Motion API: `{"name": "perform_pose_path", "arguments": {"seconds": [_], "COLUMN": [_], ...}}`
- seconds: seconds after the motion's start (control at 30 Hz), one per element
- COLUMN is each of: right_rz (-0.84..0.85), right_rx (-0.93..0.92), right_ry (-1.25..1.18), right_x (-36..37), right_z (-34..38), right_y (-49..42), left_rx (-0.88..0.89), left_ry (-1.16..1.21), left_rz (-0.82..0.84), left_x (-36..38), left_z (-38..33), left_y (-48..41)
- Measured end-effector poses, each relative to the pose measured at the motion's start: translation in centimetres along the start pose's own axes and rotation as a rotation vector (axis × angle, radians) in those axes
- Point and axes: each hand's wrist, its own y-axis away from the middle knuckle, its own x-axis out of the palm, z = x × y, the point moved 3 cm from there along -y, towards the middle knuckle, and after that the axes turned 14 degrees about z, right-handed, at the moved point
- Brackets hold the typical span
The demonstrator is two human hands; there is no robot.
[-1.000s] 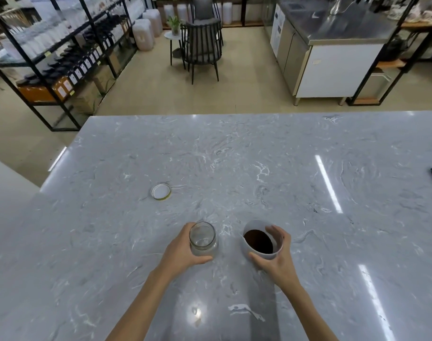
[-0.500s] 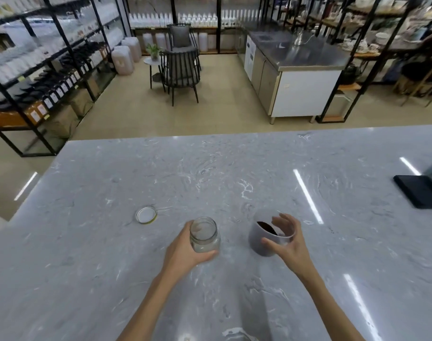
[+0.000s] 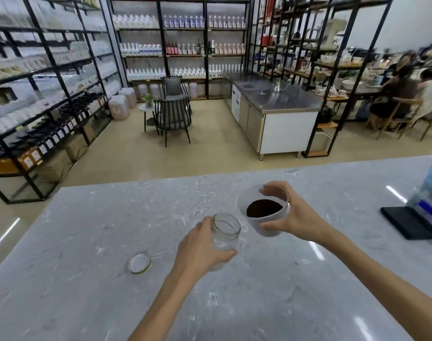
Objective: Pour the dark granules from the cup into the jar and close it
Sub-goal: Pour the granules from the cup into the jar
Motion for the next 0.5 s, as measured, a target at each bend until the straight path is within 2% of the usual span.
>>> {"name": "perform_pose_path", "arguments": {"seconds": [0.2, 0.37, 0.5], "right_rz": [0.119, 0.138, 0.160], "right_rx": [-0.105, -0.190, -0.233], "right_ry": [0.414, 0.801, 0.933], "right_x": [-5.9, -8.9, -10.0], "right_z": [8.9, 13.9, 16.8], "right_y": [-3.2, -4.9, -5.6], "left_rx": [0.036, 0.038, 0.050], "left_ry": [-0.088, -0.141, -0.190], "left_rz": [-0.105, -0.178, -0.216], "left_x": [-5.7, -9.1, -10.9], "left_z": [-5.5, -8.5, -10.4], "left_y": [-1.1, -1.1, -0.9]}}
